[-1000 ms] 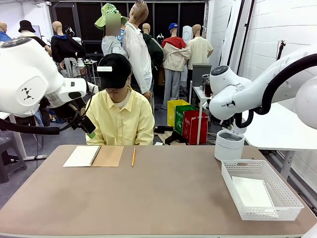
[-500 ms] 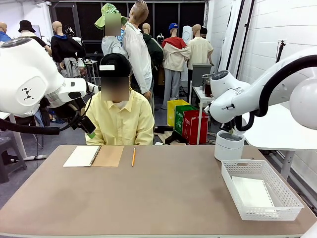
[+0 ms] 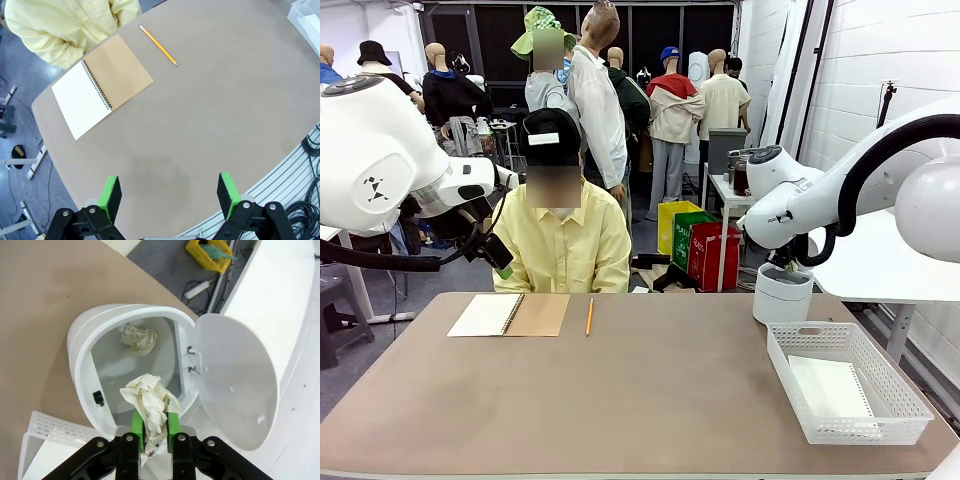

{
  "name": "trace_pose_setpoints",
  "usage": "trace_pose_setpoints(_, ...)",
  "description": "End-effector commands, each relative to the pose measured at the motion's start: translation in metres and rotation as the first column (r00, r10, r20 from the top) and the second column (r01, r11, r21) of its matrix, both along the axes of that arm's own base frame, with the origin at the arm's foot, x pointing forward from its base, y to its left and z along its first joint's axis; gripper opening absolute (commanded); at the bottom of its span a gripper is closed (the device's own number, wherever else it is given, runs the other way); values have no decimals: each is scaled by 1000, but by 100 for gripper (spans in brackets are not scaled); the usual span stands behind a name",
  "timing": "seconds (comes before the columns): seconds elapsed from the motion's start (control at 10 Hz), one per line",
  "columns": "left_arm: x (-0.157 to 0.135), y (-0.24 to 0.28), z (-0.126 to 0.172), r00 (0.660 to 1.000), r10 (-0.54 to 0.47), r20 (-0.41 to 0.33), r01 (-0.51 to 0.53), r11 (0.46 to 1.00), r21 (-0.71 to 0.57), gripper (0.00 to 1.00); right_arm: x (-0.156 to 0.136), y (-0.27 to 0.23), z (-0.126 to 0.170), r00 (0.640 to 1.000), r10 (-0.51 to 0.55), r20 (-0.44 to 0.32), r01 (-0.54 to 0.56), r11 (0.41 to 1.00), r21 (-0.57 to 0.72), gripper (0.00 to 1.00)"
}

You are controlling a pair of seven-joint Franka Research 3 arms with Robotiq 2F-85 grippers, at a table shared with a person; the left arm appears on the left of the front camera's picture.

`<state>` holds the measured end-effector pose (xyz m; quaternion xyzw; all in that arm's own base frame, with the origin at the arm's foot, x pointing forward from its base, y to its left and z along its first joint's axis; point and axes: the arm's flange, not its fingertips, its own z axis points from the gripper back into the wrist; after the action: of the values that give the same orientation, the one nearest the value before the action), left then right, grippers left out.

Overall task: Sort the paper based on its condition.
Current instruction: If a person hands you a paper, place it in the Organizing basket , and if it's crumpled, put it in the Trash can.

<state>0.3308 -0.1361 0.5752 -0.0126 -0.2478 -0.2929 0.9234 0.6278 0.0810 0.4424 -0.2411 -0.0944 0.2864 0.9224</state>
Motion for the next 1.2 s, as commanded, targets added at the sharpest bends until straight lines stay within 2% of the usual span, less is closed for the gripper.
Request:
trace_pose_setpoints(0.0, 1, 1, -1, 1000, -2, 6, 2, 1000, -8, 100, 7, 4, -2, 999, -36, -4, 36, 999, -26, 50)
trace_pose_setpoints(0.2, 1, 1, -1, 1000, -2, 6, 2, 1000, -8, 100, 6, 3, -2, 999, -36, -13, 35, 999, -16, 89)
trace_pose_setpoints(0.3, 1, 1, -1, 1000, -2, 6, 2, 1000, -8, 100, 6, 5, 0, 999, -33, -13, 33, 999, -12, 100)
trace_pose_setpoints(0.9, 1, 1, -1, 1000, -2, 6, 2, 1000, -8, 100, 1, 14, 10, 999, -39, -20, 40, 999, 23, 100)
trace_pose_setpoints(1.1, 1, 1, -1, 1000, -2, 6, 2, 1000, -8, 100, 0, 13, 7, 1000, -2, -9, 2, 1000, 4, 100)
